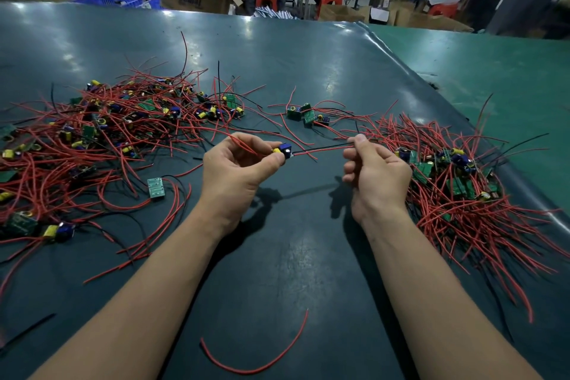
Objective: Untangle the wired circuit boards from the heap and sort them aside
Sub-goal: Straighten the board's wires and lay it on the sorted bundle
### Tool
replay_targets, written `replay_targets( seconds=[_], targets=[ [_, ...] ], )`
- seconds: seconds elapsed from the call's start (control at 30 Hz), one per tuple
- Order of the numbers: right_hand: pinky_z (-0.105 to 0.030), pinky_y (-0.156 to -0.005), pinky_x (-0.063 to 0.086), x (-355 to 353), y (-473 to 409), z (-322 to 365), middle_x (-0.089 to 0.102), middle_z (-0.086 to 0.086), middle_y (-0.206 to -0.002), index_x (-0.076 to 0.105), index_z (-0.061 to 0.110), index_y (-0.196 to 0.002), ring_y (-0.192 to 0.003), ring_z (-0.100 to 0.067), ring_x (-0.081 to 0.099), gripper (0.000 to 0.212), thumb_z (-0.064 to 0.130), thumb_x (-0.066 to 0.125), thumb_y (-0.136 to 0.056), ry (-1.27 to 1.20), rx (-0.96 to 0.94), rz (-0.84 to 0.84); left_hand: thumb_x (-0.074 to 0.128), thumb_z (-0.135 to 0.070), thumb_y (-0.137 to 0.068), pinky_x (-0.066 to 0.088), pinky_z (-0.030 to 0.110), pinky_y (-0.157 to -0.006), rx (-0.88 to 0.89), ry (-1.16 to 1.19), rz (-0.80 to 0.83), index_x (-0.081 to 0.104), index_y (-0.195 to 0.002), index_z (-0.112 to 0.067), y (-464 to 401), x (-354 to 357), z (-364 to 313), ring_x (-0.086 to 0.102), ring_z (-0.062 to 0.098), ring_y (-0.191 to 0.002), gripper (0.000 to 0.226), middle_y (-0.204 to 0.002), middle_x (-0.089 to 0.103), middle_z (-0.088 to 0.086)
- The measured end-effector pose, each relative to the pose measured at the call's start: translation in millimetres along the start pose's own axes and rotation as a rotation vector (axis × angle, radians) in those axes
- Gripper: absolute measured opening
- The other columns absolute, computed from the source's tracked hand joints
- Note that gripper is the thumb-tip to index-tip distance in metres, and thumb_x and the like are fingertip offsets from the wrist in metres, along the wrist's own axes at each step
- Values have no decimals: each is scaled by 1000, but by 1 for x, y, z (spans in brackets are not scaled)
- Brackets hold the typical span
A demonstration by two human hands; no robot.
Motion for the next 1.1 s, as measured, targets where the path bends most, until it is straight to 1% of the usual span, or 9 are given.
replay_targets(
  seconds=[0.3, 0.4, 0.57, 0.63, 0.73, 0.8, 0.87, 0.97, 1.1],
  targets=[
    [-16, -35, 36, -13, 0, -7, 58, 0, -52, 61, 6, -77, -35, -6, 47, 21, 9, 57, -97, -124, 51, -138, 74, 10, -76, 55, 23, -78, 116, -34, -73, 59, -86, -8, 3, -3, -10, 69, 10, -76, 26, -82, 72, 3],
    [-15, -33, 35, -5, 4, -16, 57, 1, -47, 59, 5, -78, -33, -6, 47, 22, 8, 51, -98, -178, 167, -94, 73, 10, -77, 55, 24, -80, 147, -14, -145, 57, -94, -7, 2, -11, -13, 69, 10, -80, 29, -89, 71, 8],
    [-14, -31, 30, 13, 10, -27, 53, 3, -46, 54, 10, -72, -33, -6, 45, 26, 10, 47, -96, -247, 362, 72, 73, 2, -79, 53, 41, -95, 77, 88, -162, 63, -101, -2, -3, -20, -9, 67, 17, -87, 25, -91, 72, 7],
    [-14, -32, 33, 17, 14, -30, 55, 1, -48, 55, 9, -74, -34, -6, 47, 25, 11, 48, -97, -172, 370, 120, 71, -3, -78, 54, 33, -90, 41, 139, -138, 67, -101, -7, -5, -18, -7, 65, 15, -85, 23, -86, 72, 0],
    [-16, -34, 39, 24, 17, -30, 63, -4, -54, 62, 4, -82, -35, -9, 50, 22, 15, 51, -99, 81, 273, 208, 64, -11, -82, 49, 18, -70, -4, 285, -140, 67, -97, -8, -7, -20, -7, 62, 6, -71, 16, -84, 74, -6],
    [-20, -37, 44, 32, 23, -28, 67, -8, -72, 61, 6, -99, -39, -13, 55, 14, 19, 57, -98, 248, 176, 294, 62, -23, -78, 46, 19, -65, -47, 361, -143, 66, -97, -7, -8, -23, -8, 59, 6, -65, 24, -83, 72, -6],
    [-23, -40, 47, 34, 26, -27, 65, -7, -87, 53, 18, -115, -43, -12, 58, 22, 21, 63, -95, 383, 82, 324, 62, -31, -77, 48, 21, -64, -120, 379, -108, 67, -94, -8, -6, -21, -6, 55, 9, -67, 29, -76, 66, -4],
    [-18, -42, 40, 41, 31, -19, 67, 2, -78, 69, 18, -99, -45, -1, 52, 16, 32, 64, -94, 499, -39, 374, 62, -37, -80, 51, 20, -56, -288, 413, 45, 71, -81, -14, 2, -3, 2, 53, 8, -55, 25, -66, 56, -3],
    [-13, -37, 25, 56, 48, -25, 56, 3, -54, 78, 19, -81, -39, -5, 36, 40, 53, 59, -87, 319, 144, 569, 56, -38, -85, 39, 16, -45, -401, 318, 304, 67, -73, -15, 17, 26, 10, 40, 5, -42, 29, -56, 51, -8]
  ],
)
Point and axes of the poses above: each hand's wrist, its own y-axis away from the middle knuckle, its own x-axis out of the palm, z = x × y, the point moved 9 cm from there along -y, towards the middle knuckle
